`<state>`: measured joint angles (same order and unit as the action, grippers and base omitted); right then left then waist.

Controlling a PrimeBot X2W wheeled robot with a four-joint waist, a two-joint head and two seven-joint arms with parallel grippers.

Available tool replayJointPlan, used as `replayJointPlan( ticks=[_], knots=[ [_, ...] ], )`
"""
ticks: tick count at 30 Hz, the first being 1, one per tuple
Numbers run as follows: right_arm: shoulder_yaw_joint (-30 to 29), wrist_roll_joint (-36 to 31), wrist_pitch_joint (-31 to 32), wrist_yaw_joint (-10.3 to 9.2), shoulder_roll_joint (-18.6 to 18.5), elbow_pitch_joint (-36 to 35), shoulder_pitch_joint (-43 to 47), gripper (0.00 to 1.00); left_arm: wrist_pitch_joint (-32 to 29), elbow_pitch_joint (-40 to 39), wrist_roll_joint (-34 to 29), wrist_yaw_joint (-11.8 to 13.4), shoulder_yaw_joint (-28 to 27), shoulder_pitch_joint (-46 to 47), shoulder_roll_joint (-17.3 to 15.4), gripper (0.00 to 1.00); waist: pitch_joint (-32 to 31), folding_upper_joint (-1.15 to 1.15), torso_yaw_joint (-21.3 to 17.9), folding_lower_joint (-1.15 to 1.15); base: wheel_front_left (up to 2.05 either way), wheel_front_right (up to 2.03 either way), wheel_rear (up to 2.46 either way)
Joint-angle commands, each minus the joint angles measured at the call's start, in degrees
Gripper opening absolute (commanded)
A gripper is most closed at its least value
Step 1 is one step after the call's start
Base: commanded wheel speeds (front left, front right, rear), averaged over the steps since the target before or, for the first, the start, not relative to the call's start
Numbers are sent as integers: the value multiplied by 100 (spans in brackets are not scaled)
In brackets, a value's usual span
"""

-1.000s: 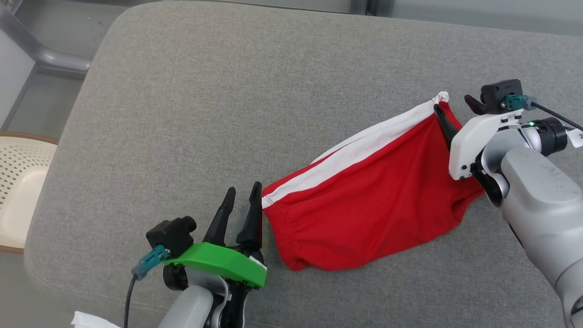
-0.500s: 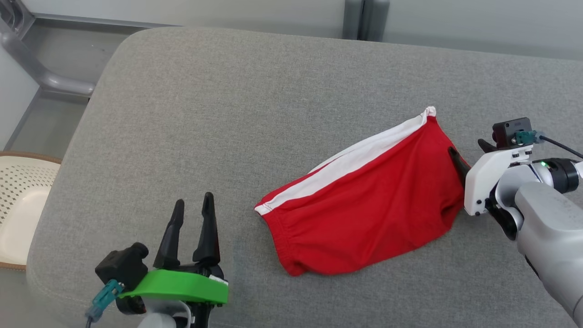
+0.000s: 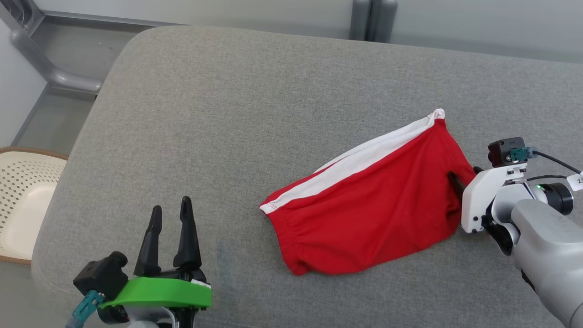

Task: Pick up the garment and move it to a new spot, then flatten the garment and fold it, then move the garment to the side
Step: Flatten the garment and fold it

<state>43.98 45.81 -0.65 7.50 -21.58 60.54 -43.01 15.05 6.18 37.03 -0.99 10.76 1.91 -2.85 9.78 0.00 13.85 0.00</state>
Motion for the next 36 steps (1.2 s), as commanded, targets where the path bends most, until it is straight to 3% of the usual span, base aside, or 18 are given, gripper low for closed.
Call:
replayJointPlan(
  ticks=[1,9,22,27,31,36],
  knots=[
    [65,60,44,-3,48,31,135,0,15,-15,37,14,-42,-59,-12,100,-2,0,-39,0,0,0,0],
    [16,281,-442,-7,105,-2,125,0,15,27,-126,-44,-103,14,-11,100,-80,0,-395,0,0,0,0],
    [-565,821,-1432,-6,69,-503,887,0,8,176,-377,-123,-321,116,-12,100,-222,0,-1639,0,0,0,0],
    [-1551,458,-1453,-5,208,-1015,1339,0,8,213,-460,-131,-353,142,-13,100,-191,0,-1989,0,0,0,0],
    [-2294,26,-1455,-5,424,-1406,1781,0,9,234,-490,-135,-331,145,-13,100,-212,0,-2035,0,0,0,0],
    [-2805,-447,-1456,-3,685,-1643,2197,0,8,264,-502,-151,-314,134,-13,100,-258,0,-2010,0,0,0,0]
  ],
)
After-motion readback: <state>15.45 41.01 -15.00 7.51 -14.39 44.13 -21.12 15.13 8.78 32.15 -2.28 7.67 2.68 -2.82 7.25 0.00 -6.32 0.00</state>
